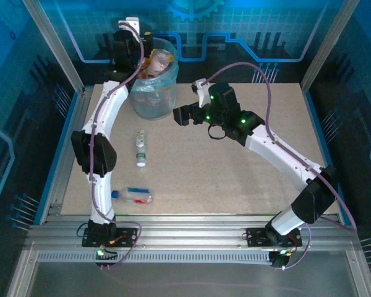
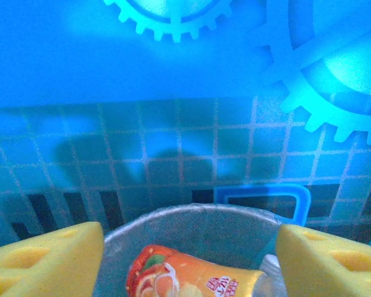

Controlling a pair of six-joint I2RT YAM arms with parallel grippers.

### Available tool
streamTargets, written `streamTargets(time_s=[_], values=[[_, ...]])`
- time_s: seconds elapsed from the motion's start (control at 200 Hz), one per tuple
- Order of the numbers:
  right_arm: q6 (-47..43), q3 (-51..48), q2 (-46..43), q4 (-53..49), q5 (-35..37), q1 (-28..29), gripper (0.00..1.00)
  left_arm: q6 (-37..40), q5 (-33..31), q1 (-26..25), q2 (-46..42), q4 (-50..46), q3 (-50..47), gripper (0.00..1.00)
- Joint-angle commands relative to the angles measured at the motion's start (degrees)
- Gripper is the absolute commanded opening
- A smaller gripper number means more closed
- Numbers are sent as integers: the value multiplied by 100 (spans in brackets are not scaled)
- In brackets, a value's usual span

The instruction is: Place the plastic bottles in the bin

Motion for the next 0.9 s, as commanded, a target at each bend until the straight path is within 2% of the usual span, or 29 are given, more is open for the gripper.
streamTargets(time_s=[0.0, 0.23, 0.605, 0.755, 0.89], values=[[98, 89, 72, -25, -117, -65, 99, -196, 136, 48, -140, -491, 236, 67], [155, 74, 128, -58, -212, -65, 99, -654, 346, 39, 346, -1471, 522, 63], [208, 76, 129, -150, -355, -47, 99, -761, 424, 47, 890, -2127, 972, 65], [252, 96, 129, -183, -390, -30, 99, -874, 475, 52, 943, -2283, 1163, 69], [264, 124, 75, -227, -384, 22, 99, -1041, 630, 47, 785, -2330, 1447, 79]])
